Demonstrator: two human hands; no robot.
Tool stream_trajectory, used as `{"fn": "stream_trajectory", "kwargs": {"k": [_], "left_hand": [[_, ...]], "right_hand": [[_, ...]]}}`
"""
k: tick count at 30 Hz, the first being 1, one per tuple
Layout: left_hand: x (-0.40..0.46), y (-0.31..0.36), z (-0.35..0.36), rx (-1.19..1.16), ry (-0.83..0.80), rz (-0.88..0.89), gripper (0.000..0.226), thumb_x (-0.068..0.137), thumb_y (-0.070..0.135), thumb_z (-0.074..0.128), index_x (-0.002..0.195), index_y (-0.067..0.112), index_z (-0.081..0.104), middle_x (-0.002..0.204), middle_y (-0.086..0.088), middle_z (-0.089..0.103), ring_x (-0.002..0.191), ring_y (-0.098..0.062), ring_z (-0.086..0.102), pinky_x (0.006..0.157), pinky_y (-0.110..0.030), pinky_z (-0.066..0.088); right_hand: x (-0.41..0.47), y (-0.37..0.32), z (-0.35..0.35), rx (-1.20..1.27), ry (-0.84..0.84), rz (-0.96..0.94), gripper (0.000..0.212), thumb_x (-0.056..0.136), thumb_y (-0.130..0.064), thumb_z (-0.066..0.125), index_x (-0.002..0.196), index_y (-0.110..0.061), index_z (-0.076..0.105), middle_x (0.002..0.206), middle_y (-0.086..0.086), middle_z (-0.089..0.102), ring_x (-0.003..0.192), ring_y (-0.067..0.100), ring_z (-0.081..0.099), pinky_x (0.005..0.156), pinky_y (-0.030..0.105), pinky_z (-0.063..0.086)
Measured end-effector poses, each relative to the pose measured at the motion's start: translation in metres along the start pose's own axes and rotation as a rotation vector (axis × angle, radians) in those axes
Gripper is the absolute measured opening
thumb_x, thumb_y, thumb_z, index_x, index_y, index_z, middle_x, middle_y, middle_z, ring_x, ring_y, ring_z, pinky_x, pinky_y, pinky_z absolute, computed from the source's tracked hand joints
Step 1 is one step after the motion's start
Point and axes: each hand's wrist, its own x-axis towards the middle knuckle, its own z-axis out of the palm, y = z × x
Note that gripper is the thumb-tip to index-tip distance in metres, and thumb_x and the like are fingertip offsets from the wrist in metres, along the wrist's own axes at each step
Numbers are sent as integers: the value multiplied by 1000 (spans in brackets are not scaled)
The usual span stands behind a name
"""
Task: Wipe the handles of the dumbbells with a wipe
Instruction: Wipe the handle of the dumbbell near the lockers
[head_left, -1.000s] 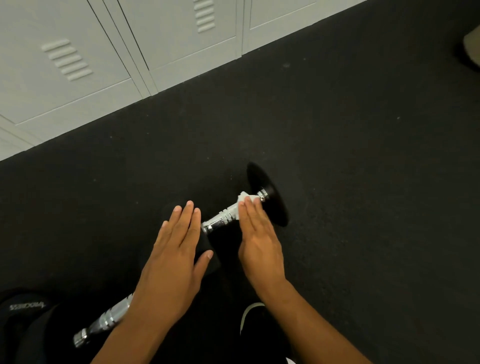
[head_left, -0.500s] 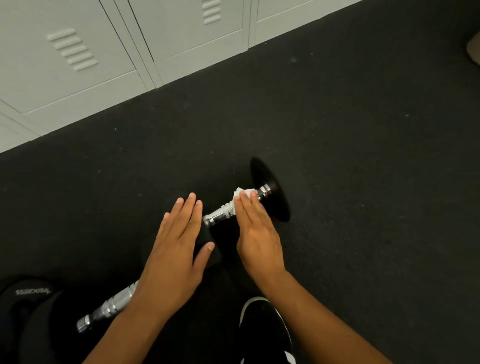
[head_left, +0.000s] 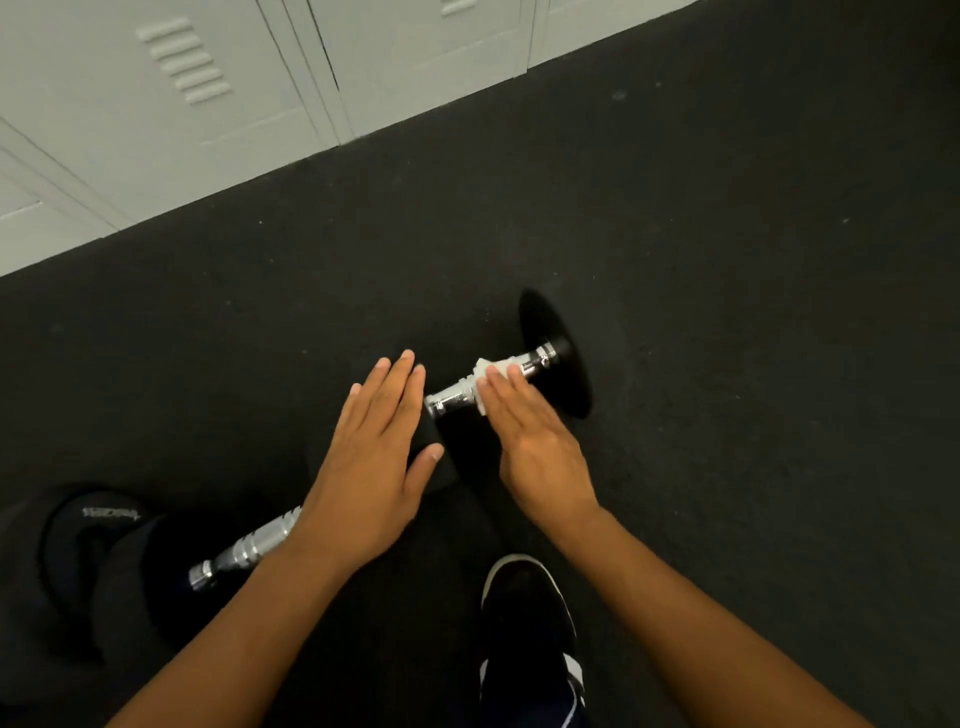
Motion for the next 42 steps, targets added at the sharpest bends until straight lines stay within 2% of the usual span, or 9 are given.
{"fn": "stream_trajectory", "kwargs": {"k": [5,12,18,23,29,32,36,39,42], "left_hand": [[-1,2,-3,-3,-17,-10,77,100,37,47,161,15,6,170,1,-2,155,-14,-9,124,-35,-3],[0,-1,1,-16,-5,1,78,100,38,46,161,17,3,169,3,-8,154,-12,-14,124,-33,-7],[-2,-3,5,-25,13,15,77,99,41,41,161,17,1,170,2,-7,155,-13,-12,125,-36,-5],[-1,-6,5,-40,17,19,77,99,41,42,160,18,2,170,2,-5,156,-13,-10,127,-39,-1],[-1,-4,5,-32,18,17,78,97,42,39,160,18,0,169,3,-8,155,-12,-12,125,-34,-6],[-1,-4,5,-41,18,21,78,97,42,40,161,17,2,170,3,-6,155,-12,-11,125,-35,-6],[0,-5,5,-49,11,18,78,97,43,38,161,18,2,170,2,-6,155,-12,-12,125,-35,-6],[-1,-5,5,-50,17,27,77,97,42,39,161,17,2,170,2,-6,155,-12,-12,125,-35,-6],[0,-5,4,-50,10,22,78,97,43,38,161,17,1,170,3,-7,155,-12,-12,125,-35,-7]], "right_hand": [[13,4,-2,20,71,182,74,83,19,51,153,-4,41,161,10,40,153,28,29,121,44,36],[1,-13,10,-2,0,-59,69,90,10,56,154,-8,41,162,6,38,154,26,27,123,42,30],[15,-2,4,7,77,166,68,90,15,50,155,-7,39,162,7,39,154,28,26,121,47,36],[1,-36,13,-2,-61,-101,64,93,0,58,154,-10,40,162,5,39,154,24,27,122,39,26],[14,3,-3,-4,18,153,67,93,13,49,155,-10,40,162,3,39,155,25,25,120,46,38],[12,-14,-1,17,-36,63,68,95,9,48,157,-11,35,165,2,34,156,23,20,122,39,33],[4,-30,5,-5,-133,-148,65,93,2,57,154,-10,39,163,6,36,154,23,24,122,37,17],[6,-11,-2,10,-83,-18,65,94,3,43,156,-14,38,164,-2,36,155,20,23,124,39,29],[15,10,-7,-6,-22,177,70,93,12,42,158,-15,34,166,-2,32,156,18,19,115,46,44]]}}
